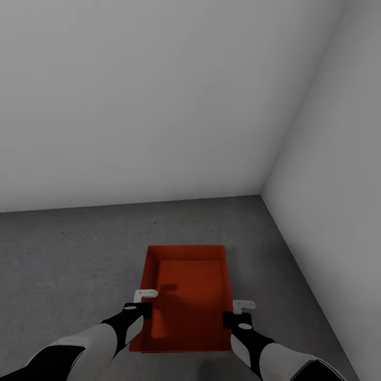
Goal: Move the two storage containers from the living room to the garage. In the garage, place one container on the floor and stack the other container on top of it (either order is fine).
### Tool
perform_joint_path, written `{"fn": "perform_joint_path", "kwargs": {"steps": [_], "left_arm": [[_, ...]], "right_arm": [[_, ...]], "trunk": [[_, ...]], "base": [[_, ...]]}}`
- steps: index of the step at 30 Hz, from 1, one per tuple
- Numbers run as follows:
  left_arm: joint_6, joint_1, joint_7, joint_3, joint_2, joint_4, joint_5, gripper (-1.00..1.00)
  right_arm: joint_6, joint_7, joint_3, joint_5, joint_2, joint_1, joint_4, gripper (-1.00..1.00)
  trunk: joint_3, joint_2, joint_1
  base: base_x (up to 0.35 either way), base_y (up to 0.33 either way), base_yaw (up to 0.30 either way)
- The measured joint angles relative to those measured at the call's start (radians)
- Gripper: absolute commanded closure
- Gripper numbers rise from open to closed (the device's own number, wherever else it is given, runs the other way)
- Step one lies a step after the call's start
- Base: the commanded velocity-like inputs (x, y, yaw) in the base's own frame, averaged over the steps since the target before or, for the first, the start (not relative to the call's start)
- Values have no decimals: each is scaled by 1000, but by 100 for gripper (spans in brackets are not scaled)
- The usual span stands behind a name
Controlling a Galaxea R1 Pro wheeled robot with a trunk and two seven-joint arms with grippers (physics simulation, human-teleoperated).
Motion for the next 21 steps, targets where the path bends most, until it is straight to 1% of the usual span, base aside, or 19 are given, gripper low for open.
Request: {"fn": "perform_joint_path", "kwargs": {"steps": [5,12,21], "left_arm": [[0,0,0,0,0,0,0,100],[0,0,1,0,0,0,0,100],[0,0,0,0,0,0,0,100]], "right_arm": [[0,0,0,0,0,0,0,100],[0,0,0,0,0,0,0,100],[0,0,0,0,0,0,0,100]], "trunk": [[0,0,0],[-22,-49,27],[-22,-49,27]], "base": [[0,0,0],[0,0,0],[0,0,0]]}}
